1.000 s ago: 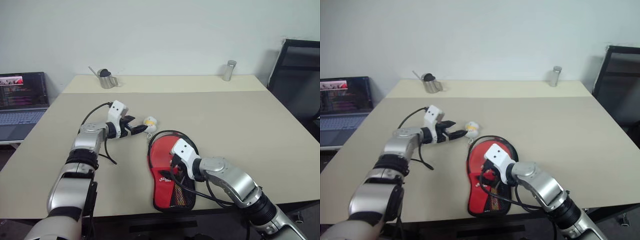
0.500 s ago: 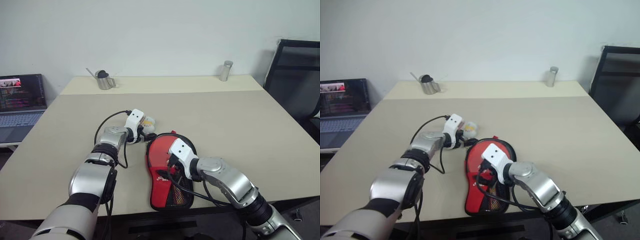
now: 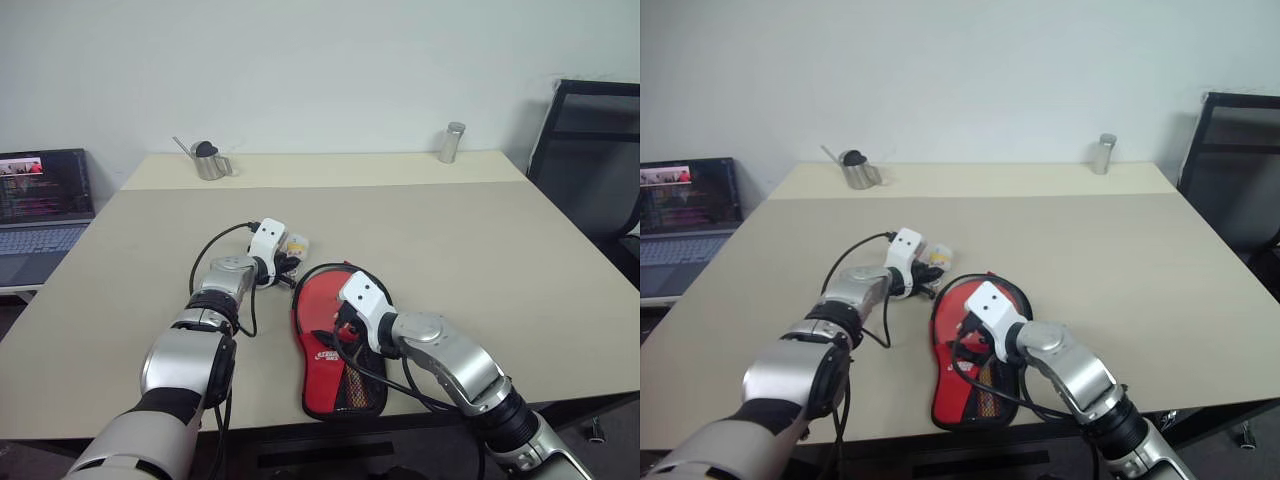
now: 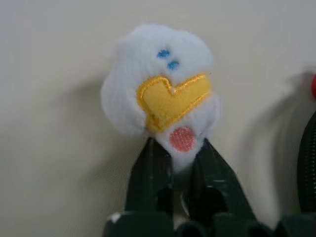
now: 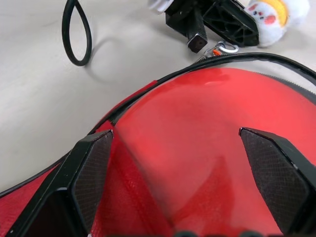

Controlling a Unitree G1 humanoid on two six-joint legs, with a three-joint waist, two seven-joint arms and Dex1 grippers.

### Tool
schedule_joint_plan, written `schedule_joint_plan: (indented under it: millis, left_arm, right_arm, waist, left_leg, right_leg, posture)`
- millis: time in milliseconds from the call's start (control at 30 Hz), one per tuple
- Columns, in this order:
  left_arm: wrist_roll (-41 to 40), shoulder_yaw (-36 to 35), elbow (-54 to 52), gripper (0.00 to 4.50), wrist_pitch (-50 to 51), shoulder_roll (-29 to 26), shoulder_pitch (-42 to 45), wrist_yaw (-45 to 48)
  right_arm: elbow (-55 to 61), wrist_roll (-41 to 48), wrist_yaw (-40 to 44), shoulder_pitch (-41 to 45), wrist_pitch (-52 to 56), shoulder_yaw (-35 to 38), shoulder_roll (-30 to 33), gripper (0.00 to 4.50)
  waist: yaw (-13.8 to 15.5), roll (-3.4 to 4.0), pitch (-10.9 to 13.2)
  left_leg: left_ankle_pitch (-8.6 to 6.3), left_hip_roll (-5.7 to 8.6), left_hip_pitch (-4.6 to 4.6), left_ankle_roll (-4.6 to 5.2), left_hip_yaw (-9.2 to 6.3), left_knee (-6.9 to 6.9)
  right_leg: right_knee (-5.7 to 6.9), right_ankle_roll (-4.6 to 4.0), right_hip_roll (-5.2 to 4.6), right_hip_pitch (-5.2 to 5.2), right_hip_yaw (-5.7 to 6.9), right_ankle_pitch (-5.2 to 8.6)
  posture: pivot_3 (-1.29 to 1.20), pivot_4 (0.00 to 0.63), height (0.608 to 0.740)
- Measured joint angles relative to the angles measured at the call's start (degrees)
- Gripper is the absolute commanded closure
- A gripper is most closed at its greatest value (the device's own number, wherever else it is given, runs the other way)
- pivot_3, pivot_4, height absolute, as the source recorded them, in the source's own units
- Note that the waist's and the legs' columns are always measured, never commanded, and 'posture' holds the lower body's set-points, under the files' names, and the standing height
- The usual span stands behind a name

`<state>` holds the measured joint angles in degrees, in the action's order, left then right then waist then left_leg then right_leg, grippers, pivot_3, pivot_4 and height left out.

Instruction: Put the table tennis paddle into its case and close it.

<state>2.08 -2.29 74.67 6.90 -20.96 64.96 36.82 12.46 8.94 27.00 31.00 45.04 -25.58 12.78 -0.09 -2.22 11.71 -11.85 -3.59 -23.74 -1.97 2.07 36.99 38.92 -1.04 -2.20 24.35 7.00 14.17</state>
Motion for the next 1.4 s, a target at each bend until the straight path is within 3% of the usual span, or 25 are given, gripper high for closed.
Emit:
schedule_joint_plan:
  millis: [433,633,867,1133,1400]
  left_arm:
    - [-2.92,-2.63,-4.59,4.49,-0.21,-0.58,-3.54,4.88]
    - [-1.25,0.71,-8.18,4.49,-0.43,-2.17,-2.81,10.3]
    - [3.95,4.42,-3.58,4.49,-6.51,-2.16,2.89,7.58]
    - [8.15,7.75,1.34,4.49,-12.67,5.0,6.29,4.48]
    - [14.57,11.61,3.03,4.49,-17.62,7.04,7.06,-2.66]
  right_arm:
    - [-9.52,-3.77,0.42,1.95,-4.38,0.13,-2.07,0.0]
    - [-9.73,-3.8,0.46,1.51,-4.43,0.26,-2.03,0.0]
    - [-7.12,-3.88,0.17,-0.55,-3.05,1.06,-1.31,0.0]
    - [-4.69,-3.82,-0.45,-2.19,-0.76,1.93,-0.9,0.0]
    - [-2.6,-3.79,-1.43,-3.82,0.48,2.08,-0.42,0.0]
  waist:
    - [-0.16,-0.01,-0.01]
    - [-0.05,-0.02,-0.06]
    - [0.19,-0.06,-0.09]
    - [0.4,-0.11,-0.13]
    - [0.43,-0.12,-0.14]
  left_leg:
    - [0.0,-0.01,0.03,-0.01,0.04,-0.01]
    - [0.0,0.0,0.09,0.0,0.03,-0.01]
    - [0.0,0.05,0.05,0.0,0.04,-0.01]
    - [0.0,0.08,0.02,0.0,0.03,-0.01]
    - [0.0,0.1,0.01,0.0,0.0,-0.01]
  right_leg:
    - [0.03,0.0,0.01,0.0,-0.03,0.0]
    - [0.03,-0.01,0.01,-0.07,-0.03,0.0]
    - [-0.01,0.0,-0.05,-0.07,-0.03,0.0]
    - [-0.03,0.0,-0.07,-0.07,-0.02,0.0]
    - [-0.06,0.0,-0.1,-0.08,0.01,0.0]
  posture:
    - [0.0,0.15,0.74]
    - [0.0,0.15,0.74]
    - [0.0,0.15,0.74]
    - [0.0,0.15,0.74]
    - [0.0,0.15,0.74]
